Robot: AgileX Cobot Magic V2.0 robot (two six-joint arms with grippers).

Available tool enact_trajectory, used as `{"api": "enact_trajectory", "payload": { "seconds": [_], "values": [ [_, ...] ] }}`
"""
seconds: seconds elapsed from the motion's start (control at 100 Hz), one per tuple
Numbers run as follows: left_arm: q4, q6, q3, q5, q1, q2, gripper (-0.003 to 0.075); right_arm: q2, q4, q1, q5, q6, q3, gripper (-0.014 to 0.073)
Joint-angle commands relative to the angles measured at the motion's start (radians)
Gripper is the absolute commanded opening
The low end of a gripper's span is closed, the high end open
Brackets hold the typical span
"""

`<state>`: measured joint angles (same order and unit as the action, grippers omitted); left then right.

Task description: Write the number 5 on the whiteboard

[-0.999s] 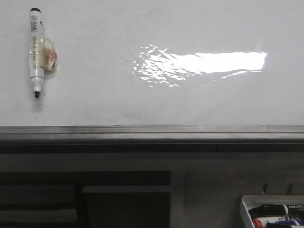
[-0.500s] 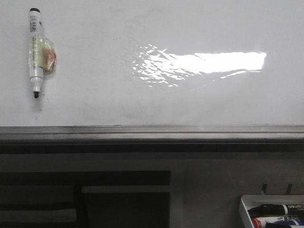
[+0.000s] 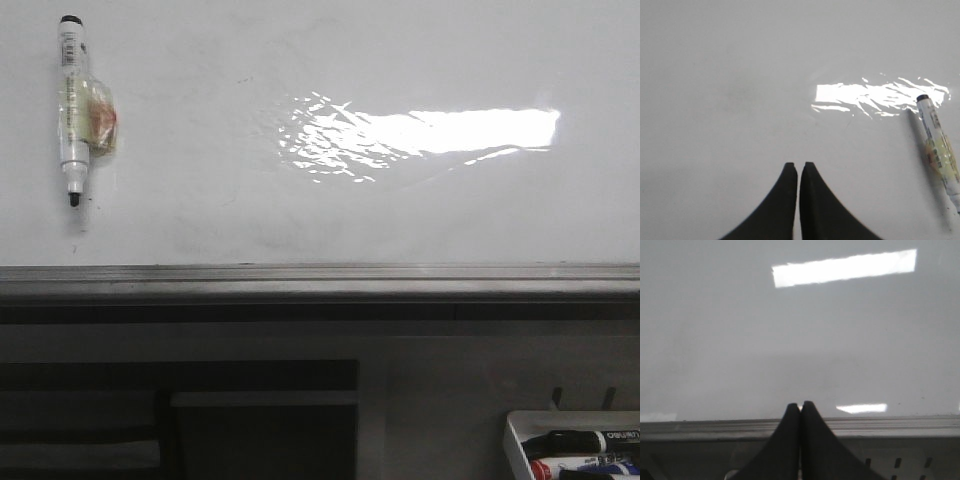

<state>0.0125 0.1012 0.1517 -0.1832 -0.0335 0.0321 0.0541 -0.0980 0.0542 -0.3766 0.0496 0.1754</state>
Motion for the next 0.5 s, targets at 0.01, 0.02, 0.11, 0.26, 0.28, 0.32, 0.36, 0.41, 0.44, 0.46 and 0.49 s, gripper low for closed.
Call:
{"api": "enact_trajectory", "payload": {
  "seconds": [0.01, 0.02, 0.11, 0.26, 0.28, 0.32, 0.36, 0.41, 0.44, 0.46, 0.49],
  "values": [
    [0.003, 0.009, 0.074, 0.036, -0.002, 0.07, -0.0021, 0.08, 0.041, -0.001, -0.041, 0.011, 0.091, -0.0061],
    [0.003, 0.009, 0.079, 0.036, -0.002, 0.078, -0.002, 0.084, 0.041, -0.001, -0.043, 0.011, 0.093, -0.0061],
    [-0.004, 0.009, 0.106, 0.036, -0.002, 0.122, -0.002, 0.128, 0.041, -0.001, -0.024, 0.011, 0.101, -0.0061],
    [-0.013, 0.009, 0.116, 0.038, -0.002, 0.178, 0.0101, 0.146, 0.041, -0.007, -0.011, 0.011, 0.098, -0.0061],
    [-0.013, 0.009, 0.116, 0.038, -0.002, 0.187, 0.0147, 0.146, 0.041, -0.012, -0.009, 0.011, 0.098, -0.0061],
    [-0.034, 0.009, 0.116, 0.049, -0.002, 0.205, 0.0247, 0.146, 0.041, -0.022, -0.002, 0.011, 0.098, -0.0061],
    [-0.066, 0.009, 0.11, 0.075, -0.002, 0.218, 0.0324, 0.146, 0.041, -0.031, 0.005, 0.011, 0.098, -0.0061],
    [-0.094, 0.009, 0.097, 0.115, -0.002, 0.244, 0.0408, 0.146, 0.041, -0.044, 0.01, 0.011, 0.098, -0.0061],
    [-0.1, 0.009, 0.094, 0.129, -0.002, 0.257, 0.0428, 0.146, 0.041, -0.049, 0.01, 0.011, 0.098, -0.0061],
    [-0.1, 0.009, 0.093, 0.131, -0.002, 0.268, 0.0434, 0.146, 0.041, -0.049, 0.01, 0.011, 0.098, -0.0061],
    [-0.098, 0.009, 0.093, 0.131, -0.002, 0.284, 0.0431, 0.146, 0.041, -0.049, 0.01, 0.011, 0.098, -0.0061]
  ]
}}
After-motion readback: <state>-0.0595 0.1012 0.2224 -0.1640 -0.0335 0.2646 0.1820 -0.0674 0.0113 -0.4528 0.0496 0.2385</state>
